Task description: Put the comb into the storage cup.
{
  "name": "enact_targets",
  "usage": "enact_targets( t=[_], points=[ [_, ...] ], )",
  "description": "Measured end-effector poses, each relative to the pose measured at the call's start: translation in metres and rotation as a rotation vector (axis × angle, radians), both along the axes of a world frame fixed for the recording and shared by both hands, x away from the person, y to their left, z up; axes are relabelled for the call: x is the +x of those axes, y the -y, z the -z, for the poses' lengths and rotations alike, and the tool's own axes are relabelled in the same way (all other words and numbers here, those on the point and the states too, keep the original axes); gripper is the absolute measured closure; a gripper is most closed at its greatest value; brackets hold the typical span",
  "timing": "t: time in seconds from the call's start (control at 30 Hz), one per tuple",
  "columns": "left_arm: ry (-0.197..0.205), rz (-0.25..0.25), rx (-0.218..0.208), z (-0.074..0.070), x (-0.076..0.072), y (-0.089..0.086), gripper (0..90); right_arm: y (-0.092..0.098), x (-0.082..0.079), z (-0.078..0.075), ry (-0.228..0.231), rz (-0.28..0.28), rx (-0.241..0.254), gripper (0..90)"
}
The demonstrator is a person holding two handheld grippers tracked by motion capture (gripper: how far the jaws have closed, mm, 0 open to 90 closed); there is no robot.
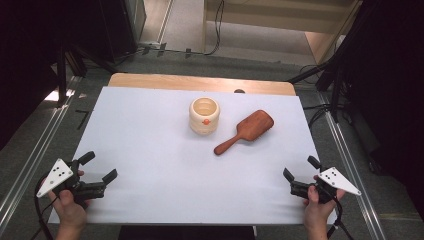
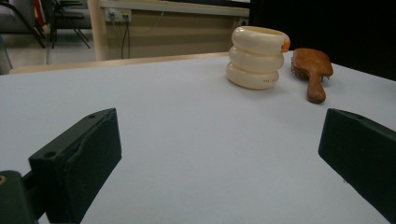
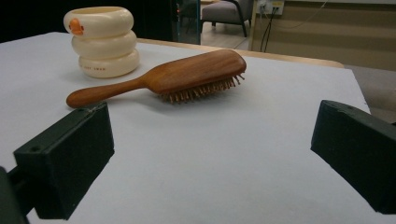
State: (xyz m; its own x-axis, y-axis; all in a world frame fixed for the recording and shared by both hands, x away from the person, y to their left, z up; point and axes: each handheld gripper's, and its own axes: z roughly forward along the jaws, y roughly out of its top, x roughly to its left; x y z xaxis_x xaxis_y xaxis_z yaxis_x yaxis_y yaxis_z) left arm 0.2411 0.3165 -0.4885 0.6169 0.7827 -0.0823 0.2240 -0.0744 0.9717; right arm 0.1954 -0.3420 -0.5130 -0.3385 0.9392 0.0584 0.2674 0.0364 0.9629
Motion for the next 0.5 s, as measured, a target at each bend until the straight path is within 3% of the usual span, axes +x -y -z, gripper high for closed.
enact_targets(
  t=[0.27,0.5],
  points=[
    [-0.006,-0.008,-0.008,0.000,0.001,-0.001,0.0,-0.006,0.000,-0.003,-0.019,-0.013,-0.032,0.0],
    [-0.006,-0.011,-0.008,0.000,0.001,-0.001,0.0,-0.018,0.002,-0.016,-0.032,-0.031,-0.048,2.9]
  ],
)
